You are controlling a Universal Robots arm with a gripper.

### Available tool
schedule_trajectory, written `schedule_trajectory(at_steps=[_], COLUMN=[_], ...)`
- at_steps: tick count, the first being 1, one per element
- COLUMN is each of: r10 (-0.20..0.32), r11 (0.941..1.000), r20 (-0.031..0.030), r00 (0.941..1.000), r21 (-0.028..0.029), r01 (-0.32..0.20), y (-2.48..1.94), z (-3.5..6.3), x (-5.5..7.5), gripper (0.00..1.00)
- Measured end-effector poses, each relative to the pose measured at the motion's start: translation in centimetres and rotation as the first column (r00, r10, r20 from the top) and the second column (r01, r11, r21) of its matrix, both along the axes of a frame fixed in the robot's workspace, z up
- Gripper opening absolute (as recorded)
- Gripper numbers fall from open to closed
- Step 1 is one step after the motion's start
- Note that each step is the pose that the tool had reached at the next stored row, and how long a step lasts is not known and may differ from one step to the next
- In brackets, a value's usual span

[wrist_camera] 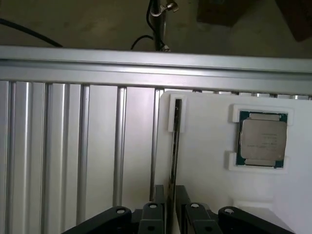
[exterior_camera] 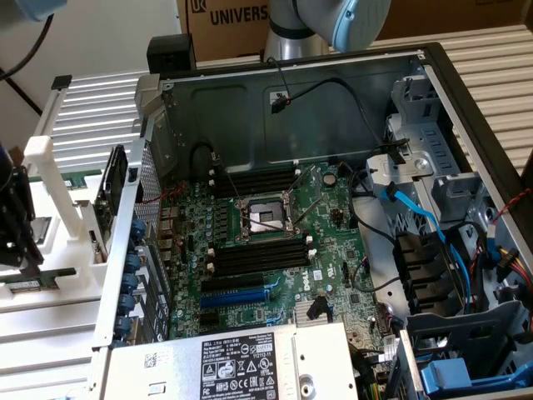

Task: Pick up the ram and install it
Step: 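Pick up the ram and move it above insertion slot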

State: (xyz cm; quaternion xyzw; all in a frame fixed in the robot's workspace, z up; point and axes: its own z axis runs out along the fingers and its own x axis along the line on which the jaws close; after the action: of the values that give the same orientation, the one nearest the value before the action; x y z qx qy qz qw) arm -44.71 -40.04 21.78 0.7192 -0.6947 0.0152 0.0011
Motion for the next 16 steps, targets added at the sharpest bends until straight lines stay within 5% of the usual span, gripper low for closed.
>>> schedule_trajectory(at_steps=[6, 8, 9, 16], r10=[-0.062, -0.092, -0.096, -0.107], r11=[0.9981, 0.9955, 0.9951, 0.9939], r20=[-0.0001, -0.0015, -0.0017, -0.0024], r00=[0.9981, 0.9958, 0.9954, 0.9943], r21=[0.0048, 0.0212, 0.0245, 0.0295], r01=[0.062, 0.092, 0.096, 0.107], y=[0.0, 0.0, 0.01, -0.01], z=[-0.47, -0.8, -0.89, -1.84], x=[0.0, 0.1, 0.1, 0.2], gripper=[0.24, 0.24, 0.24, 0.24])
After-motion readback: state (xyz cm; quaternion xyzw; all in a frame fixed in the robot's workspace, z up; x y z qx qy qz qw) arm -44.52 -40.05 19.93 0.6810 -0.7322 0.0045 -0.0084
